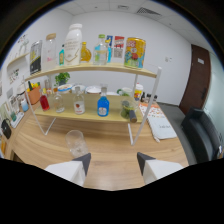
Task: Make me a cup of Mojito.
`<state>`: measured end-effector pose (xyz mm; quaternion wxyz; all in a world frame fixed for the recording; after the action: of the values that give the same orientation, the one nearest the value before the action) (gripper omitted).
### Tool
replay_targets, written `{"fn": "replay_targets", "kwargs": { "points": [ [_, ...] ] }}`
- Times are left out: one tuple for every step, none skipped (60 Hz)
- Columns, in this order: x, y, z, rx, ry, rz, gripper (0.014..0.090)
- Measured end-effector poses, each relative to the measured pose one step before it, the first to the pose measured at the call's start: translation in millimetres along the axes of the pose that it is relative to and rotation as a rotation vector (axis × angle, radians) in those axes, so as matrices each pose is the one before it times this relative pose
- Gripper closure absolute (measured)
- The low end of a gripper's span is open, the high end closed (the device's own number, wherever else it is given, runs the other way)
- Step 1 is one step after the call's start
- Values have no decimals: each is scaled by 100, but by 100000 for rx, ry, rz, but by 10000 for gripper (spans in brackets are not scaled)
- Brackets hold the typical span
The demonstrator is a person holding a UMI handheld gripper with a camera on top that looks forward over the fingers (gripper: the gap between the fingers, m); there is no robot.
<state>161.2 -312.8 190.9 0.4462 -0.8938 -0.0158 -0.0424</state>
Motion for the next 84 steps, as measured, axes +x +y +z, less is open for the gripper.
{"fn": "replay_targets", "kwargs": {
  "points": [
    [402,-513,230,522,-154,-197,183],
    [389,-491,257,400,-207,-159,183],
    [334,-523,281,363,-178,-65,181],
    [348,-511,300,340,-124,21,182],
    [314,-529,292,434,-184,81,182],
    [340,-519,400,578,-292,174,181],
    [248,-515,371,567,-319,244,181],
    [231,-447,376,474,-323,276,181],
    [226,-426,370,322,-392,212,182],
    [137,-468,313,143,-267,98,185],
    [181,-360,433,266,-290,155,186],
    [249,-310,501,390,-339,268,185],
    [62,-399,335,33,-122,68,185],
    [120,-311,462,167,-325,139,185],
    [203,-215,552,230,-447,161,186],
    [102,-256,445,70,-354,18,186],
    [100,-248,459,-7,-346,-36,187],
    [284,-310,519,-208,-324,-171,187],
    [128,-117,405,-134,-6,-72,187],
    [-39,-162,226,-252,309,-240,186],
    [128,-113,425,-207,152,-136,186],
    [124,-131,386,-199,10,-131,186],
    [94,-106,364,-142,-151,-117,187],
    [68,-93,342,-157,-204,-75,186],
    [87,-67,336,-190,-198,-93,185],
    [103,-61,323,-288,-61,-65,190],
    [107,-41,322,-274,-91,-51,194],
    [66,-38,298,-254,-249,-43,201],
    [42,-40,292,-171,-335,-48,209],
    [79,-65,438,-187,-257,-64,217],
    [68,24,250,-316,-86,-52,225],
    [120,-6,370,-397,52,-78,237],
    [79,39,285,-468,-21,-50,244],
    [51,68,255,-520,-85,-33,252],
    [49,69,253,-562,-145,-85,265],
    [47,62,242,-557,-161,-37,276],
    [54,79,220,-548,-122,-54,290],
    [60,94,207,-624,-24,-3,310],
    [93,126,247,-731,-62,19,332],
    [47,109,183,-881,-64,114,357],
    [26,60,254,-655,-189,182,385],
    [-24,108,200,-790,-401,292,414],
    [-14,119,168,-801,-341,341,441],
    [29,132,168,-860,-215,341,470],
    [16,139,147,-912,-249,391,502],
    [34,108,127,-777,-147,425,529],
    [9,67,99,-606,-223,451,556],
    [-21,20,89,-361,-282,406,580],
    [-20,-1,-8,-212,-223,237,601],
    [-13,-28,61,-10,-196,217,630],
    [-131,-19,41,-58,-711,35,653],
    [-91,36,27,-239,-492,25,674],
    [40,45,20,-342,142,-127,691],
    [35,65,103,-79,197,-208,711],
    [-3,56,-1,-198,66,-386,742],
    [2,30,9,-173,49,-449,785],
    [41,16,12,-85,186,-389,839],
    [133,-30,-9,34,647,-253,858],
    [118,-63,6,229,646,-108,857],
    [7,5,62,-120,229,-206,863],
    [-16,40,-10,-279,128,-125,864],
    [18,18,-21,-142,190,-151,864],
    [-12,13,-6,-134,10,-119,866],
    [16,-14,-5,-105,149,-33,869],
    [11,-11,-49,-4,138,157,870],
    [-12,-26,-34,71,56,138,872],
    [9,-20,-44,19,177,32,872],
    [67,20,-24,-33,393,-279,874],
    [79,-1,-49,23,593,-146,878],
    [97,-13,-53,60,727,-247,878],
    [104,-61,-67,157,525,-319,879],
    [90,-35,-68,203,634,-151,879],
    [70,-67,-99,375,495,-95,881],
    [71,-84,-132,483,488,69,882],
    [53,-108,-164,620,407,272,883],
    [59,-98,-197,565,384,171,883],
    [6,-73,-213,373,216,111,884],
    [-16,-77,-298,181,186,-90,884],
    [-26,-114,-286,394,-101,158,884],
    [-45,-144,-320,687,-38,441,883],
    [-81,-184,-337,857,-73,503,883],
    [-104,-146,-356,621,-140,268,884],
    [-118,-110,-363,429,-131,-37,883],
    [-119,-89,-376,323,-66,-120,883]
  ]
}}
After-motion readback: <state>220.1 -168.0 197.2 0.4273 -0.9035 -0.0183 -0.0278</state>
